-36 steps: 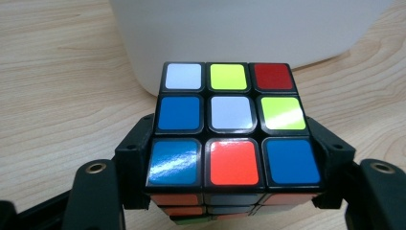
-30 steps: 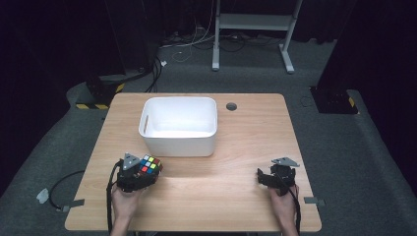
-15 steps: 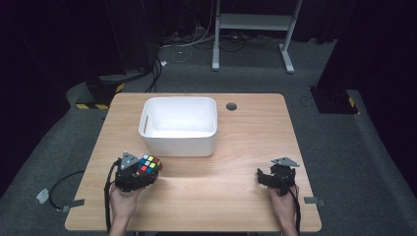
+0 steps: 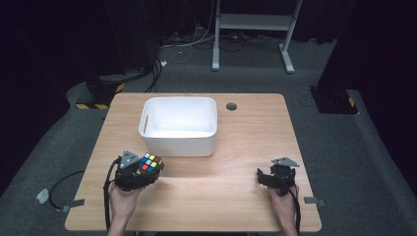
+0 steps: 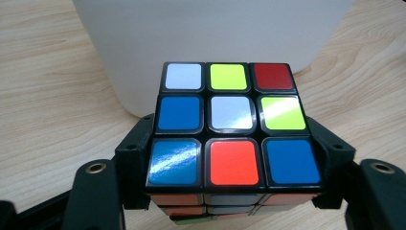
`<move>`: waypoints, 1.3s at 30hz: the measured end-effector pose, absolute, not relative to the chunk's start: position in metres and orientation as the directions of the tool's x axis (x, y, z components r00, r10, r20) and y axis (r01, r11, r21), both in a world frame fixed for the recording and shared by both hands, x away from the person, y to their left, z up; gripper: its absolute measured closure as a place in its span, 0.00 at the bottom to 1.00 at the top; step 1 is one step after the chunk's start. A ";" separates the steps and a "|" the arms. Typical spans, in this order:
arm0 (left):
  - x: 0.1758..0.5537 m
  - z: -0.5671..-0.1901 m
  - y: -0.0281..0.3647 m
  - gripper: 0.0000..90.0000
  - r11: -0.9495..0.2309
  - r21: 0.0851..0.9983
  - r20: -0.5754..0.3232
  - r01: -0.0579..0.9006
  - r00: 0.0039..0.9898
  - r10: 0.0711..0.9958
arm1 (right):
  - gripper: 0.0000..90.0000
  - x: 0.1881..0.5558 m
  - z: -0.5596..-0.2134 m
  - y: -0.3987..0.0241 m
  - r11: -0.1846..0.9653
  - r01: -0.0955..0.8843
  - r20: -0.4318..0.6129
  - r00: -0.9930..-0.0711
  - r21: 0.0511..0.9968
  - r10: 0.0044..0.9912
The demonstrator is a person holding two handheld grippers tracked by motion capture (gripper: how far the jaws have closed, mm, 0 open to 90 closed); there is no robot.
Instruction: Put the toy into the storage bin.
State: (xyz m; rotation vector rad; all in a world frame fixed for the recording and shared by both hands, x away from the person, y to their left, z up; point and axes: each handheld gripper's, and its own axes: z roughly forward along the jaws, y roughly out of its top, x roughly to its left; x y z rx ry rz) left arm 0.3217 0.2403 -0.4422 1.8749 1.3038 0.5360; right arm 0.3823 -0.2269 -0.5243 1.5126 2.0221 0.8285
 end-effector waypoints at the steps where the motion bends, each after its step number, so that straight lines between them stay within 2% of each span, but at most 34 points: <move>1: 0.322 -0.441 0.240 0.37 -0.179 0.787 -0.083 0.591 0.389 0.917 | 0.17 0.382 -0.524 -0.227 0.206 0.671 -0.020 -0.274 0.712 0.961; 39: 0.331 -0.397 0.233 0.37 -0.220 0.800 -0.105 0.558 0.491 0.865 | 0.17 0.382 -0.524 -0.226 0.214 0.669 -0.020 -0.285 0.712 0.958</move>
